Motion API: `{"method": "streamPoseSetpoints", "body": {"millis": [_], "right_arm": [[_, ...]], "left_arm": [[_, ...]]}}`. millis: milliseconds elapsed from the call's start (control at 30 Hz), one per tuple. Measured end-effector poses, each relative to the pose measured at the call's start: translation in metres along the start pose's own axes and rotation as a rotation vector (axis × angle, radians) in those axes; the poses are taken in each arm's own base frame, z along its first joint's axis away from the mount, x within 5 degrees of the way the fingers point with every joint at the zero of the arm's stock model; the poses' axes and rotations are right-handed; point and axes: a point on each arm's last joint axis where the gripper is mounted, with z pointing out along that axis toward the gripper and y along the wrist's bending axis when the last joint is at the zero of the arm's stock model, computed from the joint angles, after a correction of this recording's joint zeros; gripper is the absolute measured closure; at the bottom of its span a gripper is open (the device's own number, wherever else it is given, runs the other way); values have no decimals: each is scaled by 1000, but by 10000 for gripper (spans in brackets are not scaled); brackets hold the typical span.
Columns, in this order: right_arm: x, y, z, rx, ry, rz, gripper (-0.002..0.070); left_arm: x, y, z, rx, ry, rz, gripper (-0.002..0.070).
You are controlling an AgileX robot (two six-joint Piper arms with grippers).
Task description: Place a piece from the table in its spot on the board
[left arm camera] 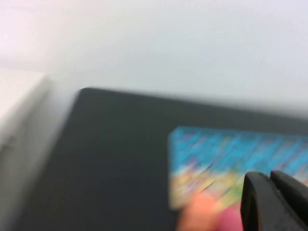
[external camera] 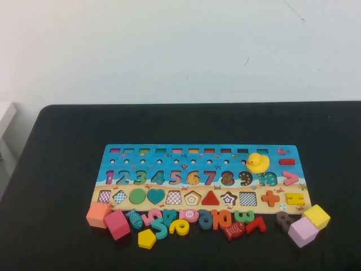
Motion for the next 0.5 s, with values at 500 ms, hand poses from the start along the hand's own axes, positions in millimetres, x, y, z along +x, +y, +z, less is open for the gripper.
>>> {"method": "streamPoseSetpoints", "body": {"millis": [500], "right_arm": [[0, 0, 0, 0, 0, 0, 657]], "left_arm": [[-11, -3, -1, 72, -107, -616, 676]]}}
